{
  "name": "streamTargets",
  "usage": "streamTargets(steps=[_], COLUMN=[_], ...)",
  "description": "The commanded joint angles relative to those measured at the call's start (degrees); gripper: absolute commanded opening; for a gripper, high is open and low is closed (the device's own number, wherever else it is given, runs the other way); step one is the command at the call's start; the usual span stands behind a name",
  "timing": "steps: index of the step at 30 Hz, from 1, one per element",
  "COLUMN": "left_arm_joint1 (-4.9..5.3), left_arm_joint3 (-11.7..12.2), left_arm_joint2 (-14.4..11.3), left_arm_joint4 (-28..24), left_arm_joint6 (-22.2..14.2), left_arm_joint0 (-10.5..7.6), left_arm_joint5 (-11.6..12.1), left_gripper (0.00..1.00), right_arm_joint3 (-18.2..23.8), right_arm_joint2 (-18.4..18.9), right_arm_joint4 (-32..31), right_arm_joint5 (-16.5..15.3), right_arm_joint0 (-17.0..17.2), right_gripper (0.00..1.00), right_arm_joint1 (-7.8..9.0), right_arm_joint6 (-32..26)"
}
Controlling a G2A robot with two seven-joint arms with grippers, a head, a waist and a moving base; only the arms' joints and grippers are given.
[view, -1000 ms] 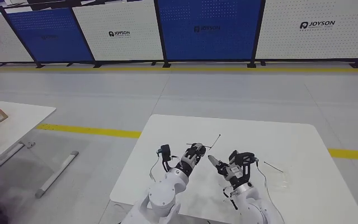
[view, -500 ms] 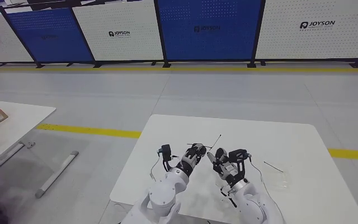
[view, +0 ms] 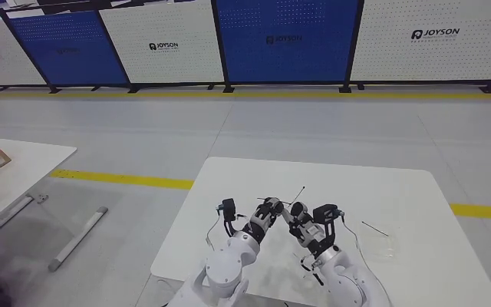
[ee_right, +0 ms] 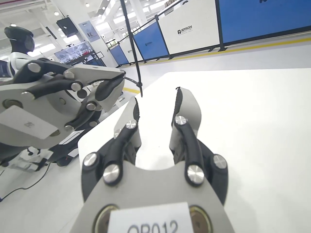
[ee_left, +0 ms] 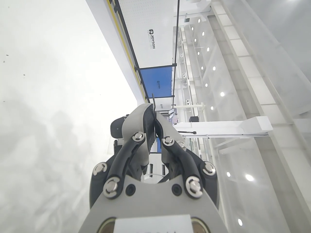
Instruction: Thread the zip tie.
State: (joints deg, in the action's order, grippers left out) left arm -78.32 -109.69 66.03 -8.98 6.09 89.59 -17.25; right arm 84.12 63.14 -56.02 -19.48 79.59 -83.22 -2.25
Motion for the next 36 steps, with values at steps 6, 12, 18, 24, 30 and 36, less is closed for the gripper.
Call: streamTargets(steps=[6,12,18,24,30,36], left_arm_joint1=[0.1,0.19,0.31,0.37,0.4,0.42], left_arm_joint3=[-0.03,-0.02,-0.33,-0.16,-0.13,0.14], left_arm_joint2=[-0.32,-0.44,-0.48,-0.63,-0.71,-0.96], left_arm_joint4=[0.69,1.18,1.9,2.34,2.57,2.83], left_arm_joint6=[-0.32,-0.58,-0.62,-0.59,-0.41,-0.27], left_arm_joint0=[0.35,0.59,1.02,1.09,1.05,0.95], left_arm_joint5=[0.23,0.52,1.08,1.05,0.98,0.99], left_gripper=[0.0,0.0,0.0,0.0,0.0,0.0], right_arm_joint3=[0.04,-0.04,-0.46,-0.87,-0.92,-0.73], right_arm_joint2=[-0.65,-0.92,-1.42,-1.97,-2.18,-2.28], right_arm_joint4=[0.17,0.21,0.35,0.44,0.38,0.32], right_arm_joint5=[0.0,0.0,0.0,0.0,0.02,0.14], right_arm_joint0=[-0.31,-0.51,-1.05,-1.67,-1.86,-1.78], right_gripper=[0.24,0.22,0.16,0.2,0.17,0.04], right_arm_joint1=[0.63,0.99,1.19,1.33,1.48,1.62], right_arm_joint6=[1.17,1.5,1.29,0.99,0.85,0.98])
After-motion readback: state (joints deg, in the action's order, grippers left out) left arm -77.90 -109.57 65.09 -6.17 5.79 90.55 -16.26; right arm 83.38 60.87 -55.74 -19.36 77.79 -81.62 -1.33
